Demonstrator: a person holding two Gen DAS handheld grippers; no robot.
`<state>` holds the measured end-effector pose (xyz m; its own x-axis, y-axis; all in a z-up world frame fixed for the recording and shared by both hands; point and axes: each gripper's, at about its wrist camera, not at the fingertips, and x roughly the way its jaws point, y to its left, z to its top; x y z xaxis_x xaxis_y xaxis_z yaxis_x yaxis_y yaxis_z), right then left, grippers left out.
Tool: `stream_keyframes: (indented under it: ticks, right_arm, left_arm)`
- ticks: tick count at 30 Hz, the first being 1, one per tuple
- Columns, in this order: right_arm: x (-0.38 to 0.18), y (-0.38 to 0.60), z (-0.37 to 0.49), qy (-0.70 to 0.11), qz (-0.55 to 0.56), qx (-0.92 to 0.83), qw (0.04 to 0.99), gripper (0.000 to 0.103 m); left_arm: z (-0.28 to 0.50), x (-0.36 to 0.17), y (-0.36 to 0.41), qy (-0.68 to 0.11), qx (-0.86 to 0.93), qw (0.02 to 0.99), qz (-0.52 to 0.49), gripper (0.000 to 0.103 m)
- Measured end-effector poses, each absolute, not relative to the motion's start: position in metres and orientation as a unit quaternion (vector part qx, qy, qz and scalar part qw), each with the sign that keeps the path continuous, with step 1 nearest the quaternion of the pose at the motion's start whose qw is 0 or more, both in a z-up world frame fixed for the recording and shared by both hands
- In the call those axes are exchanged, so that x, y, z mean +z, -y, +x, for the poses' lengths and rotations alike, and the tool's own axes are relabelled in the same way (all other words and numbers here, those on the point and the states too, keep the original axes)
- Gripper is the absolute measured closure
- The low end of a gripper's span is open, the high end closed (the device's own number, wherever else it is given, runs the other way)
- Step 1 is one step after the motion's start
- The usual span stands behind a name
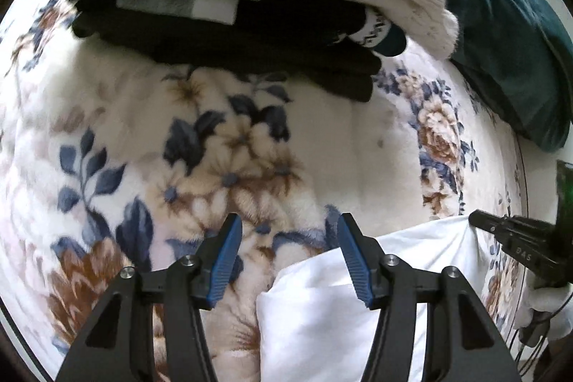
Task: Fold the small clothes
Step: 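Release the shirt bundle from both tools and lift them away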
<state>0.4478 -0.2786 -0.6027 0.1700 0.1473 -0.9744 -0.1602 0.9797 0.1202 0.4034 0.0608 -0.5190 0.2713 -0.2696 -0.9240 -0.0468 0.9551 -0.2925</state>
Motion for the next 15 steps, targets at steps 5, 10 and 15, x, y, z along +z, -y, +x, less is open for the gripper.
stream_keyframes:
  ticks: [5,10,15]
  right_arm:
    - [-0.619,0.311,0.447,-0.675,0.066,0.075,0.731,0.081]
    - [-0.6,0.394,0.383,-0.657,0.209,0.014,0.724,0.046]
    - [-0.64,0.43,0.297,-0.685,0.358,0.005,0.634,0.046]
  left_arm:
    - [0.386,-0.514,-0.075,-0.599,-0.056,0.783,-0.158,0.05]
    - [0.347,-0.51,-0.091,-0.603,-0.043,0.772,-0.197,0.05]
    - [0.303,-0.52,-0.094,-0.627,-0.046,0.739,-0.242,0.05]
